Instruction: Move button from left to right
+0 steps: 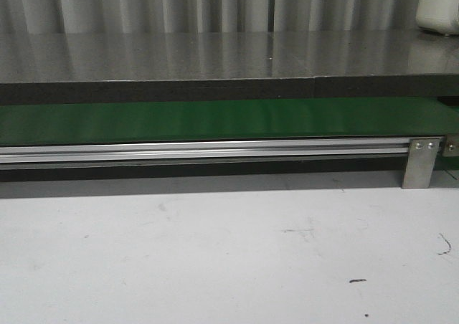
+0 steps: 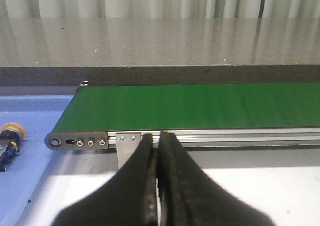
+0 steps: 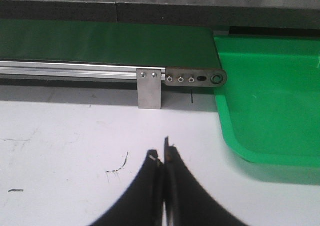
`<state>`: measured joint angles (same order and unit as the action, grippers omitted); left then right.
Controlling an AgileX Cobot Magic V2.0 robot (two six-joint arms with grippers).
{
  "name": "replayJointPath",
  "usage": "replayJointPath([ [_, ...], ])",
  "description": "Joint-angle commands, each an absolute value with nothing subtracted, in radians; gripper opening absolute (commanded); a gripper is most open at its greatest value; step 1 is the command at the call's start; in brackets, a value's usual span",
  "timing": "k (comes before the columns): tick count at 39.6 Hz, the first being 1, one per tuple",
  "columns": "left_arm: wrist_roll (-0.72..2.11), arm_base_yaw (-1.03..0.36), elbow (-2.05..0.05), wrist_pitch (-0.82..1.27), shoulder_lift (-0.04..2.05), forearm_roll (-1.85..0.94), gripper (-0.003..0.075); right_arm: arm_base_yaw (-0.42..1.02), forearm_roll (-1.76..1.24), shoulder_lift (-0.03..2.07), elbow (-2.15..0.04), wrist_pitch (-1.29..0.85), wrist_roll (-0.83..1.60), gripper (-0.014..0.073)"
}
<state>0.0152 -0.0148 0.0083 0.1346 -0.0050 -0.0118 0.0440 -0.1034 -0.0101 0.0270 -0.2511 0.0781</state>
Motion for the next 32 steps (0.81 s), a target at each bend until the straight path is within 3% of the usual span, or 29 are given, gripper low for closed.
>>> replayJointPath([
  [1, 0.007, -0.015, 0.038, 0.052, -0.023, -0.016, -0.0021, 0.035, -0.105, -0.027, 0.018, -0.176, 0.085, -0.0067],
  [32, 0.007, -0.015, 0.038, 0.052, -0.023, -0.016, -0.0021, 0.035, -0.105, -0.027, 0.018, -0.168, 0.085, -0.0067],
])
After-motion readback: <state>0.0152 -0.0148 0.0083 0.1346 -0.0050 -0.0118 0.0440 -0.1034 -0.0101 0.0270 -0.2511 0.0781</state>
